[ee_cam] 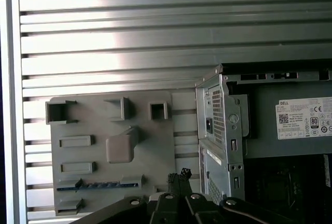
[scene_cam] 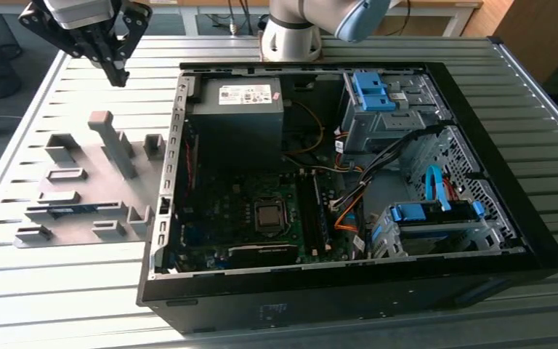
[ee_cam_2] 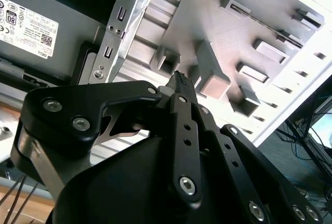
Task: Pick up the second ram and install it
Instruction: 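Reach for the second ram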
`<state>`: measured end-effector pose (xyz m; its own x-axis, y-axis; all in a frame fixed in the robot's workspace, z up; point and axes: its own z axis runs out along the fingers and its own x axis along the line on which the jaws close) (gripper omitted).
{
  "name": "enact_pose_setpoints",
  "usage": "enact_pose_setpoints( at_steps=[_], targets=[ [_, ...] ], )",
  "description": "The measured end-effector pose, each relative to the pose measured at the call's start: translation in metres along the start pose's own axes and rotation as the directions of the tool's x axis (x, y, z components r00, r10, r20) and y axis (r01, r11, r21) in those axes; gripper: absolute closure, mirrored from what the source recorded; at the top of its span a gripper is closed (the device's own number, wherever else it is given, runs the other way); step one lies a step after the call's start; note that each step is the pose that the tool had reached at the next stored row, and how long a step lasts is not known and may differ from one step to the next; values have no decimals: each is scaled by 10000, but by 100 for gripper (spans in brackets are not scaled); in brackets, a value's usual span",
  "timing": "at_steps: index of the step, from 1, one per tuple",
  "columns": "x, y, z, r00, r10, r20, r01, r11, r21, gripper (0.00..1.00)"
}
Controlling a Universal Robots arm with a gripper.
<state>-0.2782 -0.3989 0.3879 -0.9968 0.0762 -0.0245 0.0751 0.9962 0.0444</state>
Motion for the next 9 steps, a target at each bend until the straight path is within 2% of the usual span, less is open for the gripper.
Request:
enact_pose_setpoints(
  at_steps=[3,9],
  targets=[
    [33,-3,1,10000,0,0,0,10000,0,89],
    [143,-12,-1,10000,0,0,0,10000,0,89]
  ],
)
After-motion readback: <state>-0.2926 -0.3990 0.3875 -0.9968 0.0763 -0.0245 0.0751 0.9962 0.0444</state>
